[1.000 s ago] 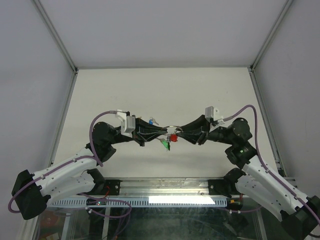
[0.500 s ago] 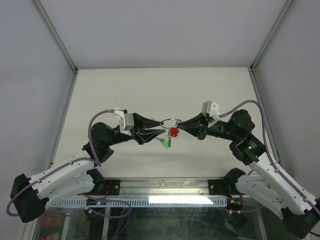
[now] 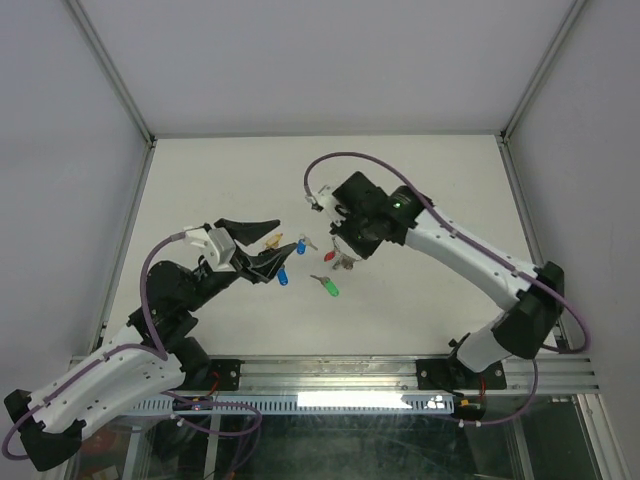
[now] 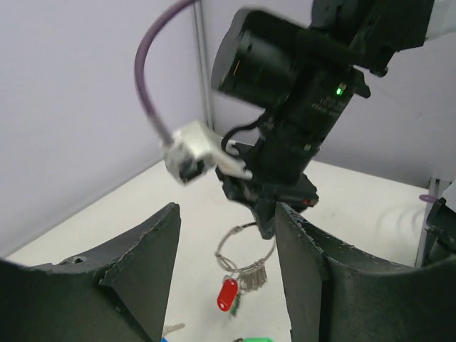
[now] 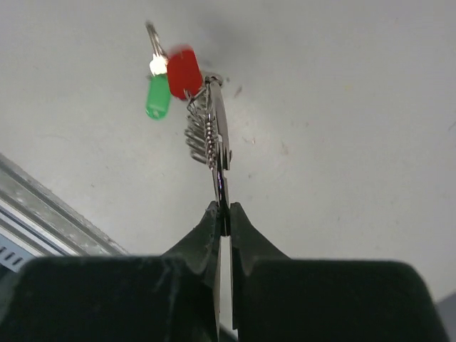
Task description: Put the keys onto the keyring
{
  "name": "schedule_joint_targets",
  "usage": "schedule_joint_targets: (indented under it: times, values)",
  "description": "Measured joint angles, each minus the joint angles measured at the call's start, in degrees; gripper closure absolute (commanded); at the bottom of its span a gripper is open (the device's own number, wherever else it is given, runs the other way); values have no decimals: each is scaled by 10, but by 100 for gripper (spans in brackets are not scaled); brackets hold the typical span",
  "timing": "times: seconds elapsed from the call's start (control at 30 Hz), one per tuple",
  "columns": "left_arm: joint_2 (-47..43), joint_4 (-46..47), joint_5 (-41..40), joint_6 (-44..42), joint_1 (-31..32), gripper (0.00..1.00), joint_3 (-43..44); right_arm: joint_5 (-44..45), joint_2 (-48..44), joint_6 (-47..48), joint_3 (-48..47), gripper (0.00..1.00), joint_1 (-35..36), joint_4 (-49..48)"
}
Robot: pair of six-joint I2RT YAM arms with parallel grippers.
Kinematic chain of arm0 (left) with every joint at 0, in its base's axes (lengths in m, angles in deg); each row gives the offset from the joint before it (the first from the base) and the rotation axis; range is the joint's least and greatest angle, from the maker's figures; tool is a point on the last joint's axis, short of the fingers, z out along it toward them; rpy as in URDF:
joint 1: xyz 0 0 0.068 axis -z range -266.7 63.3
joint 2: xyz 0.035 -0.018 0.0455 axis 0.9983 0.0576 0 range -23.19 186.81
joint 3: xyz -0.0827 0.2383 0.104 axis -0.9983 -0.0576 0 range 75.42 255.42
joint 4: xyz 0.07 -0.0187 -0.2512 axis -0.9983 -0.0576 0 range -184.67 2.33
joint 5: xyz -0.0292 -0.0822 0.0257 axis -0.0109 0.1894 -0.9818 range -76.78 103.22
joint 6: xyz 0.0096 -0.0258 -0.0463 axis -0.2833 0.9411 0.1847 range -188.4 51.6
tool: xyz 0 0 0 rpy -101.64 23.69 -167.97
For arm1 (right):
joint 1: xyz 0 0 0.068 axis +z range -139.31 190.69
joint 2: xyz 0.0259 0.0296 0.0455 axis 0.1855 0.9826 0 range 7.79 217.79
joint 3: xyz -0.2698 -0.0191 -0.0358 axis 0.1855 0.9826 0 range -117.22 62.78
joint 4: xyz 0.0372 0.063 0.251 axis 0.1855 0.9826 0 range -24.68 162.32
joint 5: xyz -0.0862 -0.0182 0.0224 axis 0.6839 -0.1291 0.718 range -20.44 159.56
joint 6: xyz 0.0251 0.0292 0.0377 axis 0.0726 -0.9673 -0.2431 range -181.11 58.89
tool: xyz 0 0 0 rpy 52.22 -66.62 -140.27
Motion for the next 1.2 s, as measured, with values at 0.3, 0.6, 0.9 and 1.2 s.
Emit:
schedule_joint_targets:
  times: [0.3,0.6,0.9,1.2]
  values:
    - [-14,-50,-24,-12,0,47,-10,93,31,-31,-28,100,15,113]
    - [27,-50,17,-21,0,45,-16,5,-94,-9,5,100,15,56]
    - [92,-31,69,-20,0,45,-12,-119,-211,43,94,100,15,-30]
    - [141,16,161,-13,0,44,18,-190,-239,81,111,100,15,-61]
